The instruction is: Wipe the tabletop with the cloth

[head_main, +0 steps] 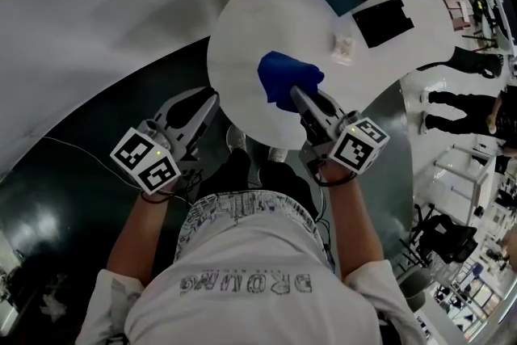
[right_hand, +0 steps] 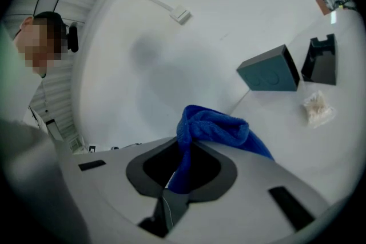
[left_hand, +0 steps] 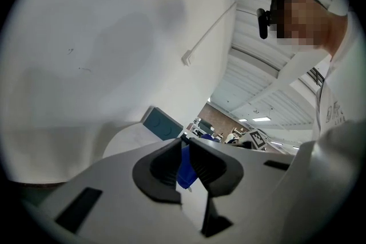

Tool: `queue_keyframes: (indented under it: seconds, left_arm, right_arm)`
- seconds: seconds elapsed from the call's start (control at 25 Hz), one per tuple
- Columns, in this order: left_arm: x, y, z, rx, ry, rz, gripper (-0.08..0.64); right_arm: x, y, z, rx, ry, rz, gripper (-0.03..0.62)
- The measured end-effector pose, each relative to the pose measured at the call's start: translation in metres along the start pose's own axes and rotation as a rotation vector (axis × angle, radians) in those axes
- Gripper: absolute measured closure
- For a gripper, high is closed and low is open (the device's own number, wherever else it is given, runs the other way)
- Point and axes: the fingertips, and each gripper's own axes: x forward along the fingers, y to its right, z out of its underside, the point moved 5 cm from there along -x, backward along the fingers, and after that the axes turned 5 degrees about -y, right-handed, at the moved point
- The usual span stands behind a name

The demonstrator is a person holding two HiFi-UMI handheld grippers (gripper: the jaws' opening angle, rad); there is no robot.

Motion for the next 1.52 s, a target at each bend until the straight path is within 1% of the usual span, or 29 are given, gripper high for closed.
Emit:
queue_keyframes:
  seconds: [0.12, 0.28, 0.44, 0.6, 0.76, 0.88, 1.0, 1.16, 1.32, 1.52]
  left_arm:
    - [0.001, -0.011, 0.002, -0.015, 0.000, -0.022, 0.500]
    - [0.002, -0.024, 0.007, -0.028, 0.011, -0.056, 0.500]
    - [-0.004, -0.033, 0.013, -0.048, 0.029, -0.115, 0.500]
    - [-0.006, -0.039, 0.022, -0.071, 0.046, -0.172, 0.500]
    - [-0.011, -0.048, 0.036, -0.103, 0.054, -0.226, 0.500]
    - [-0.014, -0.053, 0.046, -0.126, 0.061, -0.263, 0.500]
    - [-0.016, -0.055, 0.053, -0.139, 0.058, -0.289, 0.500]
    - [-0.018, -0.055, 0.061, -0.156, 0.054, -0.316, 0.500]
    - [-0.022, -0.065, 0.071, -0.178, 0.047, -0.334, 0.500]
    - [-0.020, -0.068, 0.074, -0.189, 0.038, -0.332, 0.500]
  right_arm:
    - [0.019, 0.005, -0.002, -0.037, -0.040, -0.001, 0.546]
    - [0.041, 0.012, -0.001, -0.110, -0.101, 0.001, 0.546]
    - [0.066, 0.017, -0.001, -0.188, -0.160, -0.011, 0.546]
    - [0.091, 0.024, -0.004, -0.311, -0.237, 0.001, 0.546]
    - [0.117, 0.027, -0.004, -0.449, -0.280, -0.001, 0.546]
    - [0.136, 0.030, 0.003, -0.520, -0.317, -0.015, 0.546]
    - [0.153, 0.038, 0.016, -0.542, -0.357, -0.024, 0.546]
    - [0.170, 0.052, 0.033, -0.549, -0.400, -0.011, 0.546]
    - [0.189, 0.073, 0.045, -0.556, -0.433, 0.039, 0.546]
    - [0.197, 0.092, 0.053, -0.555, -0.460, 0.090, 0.546]
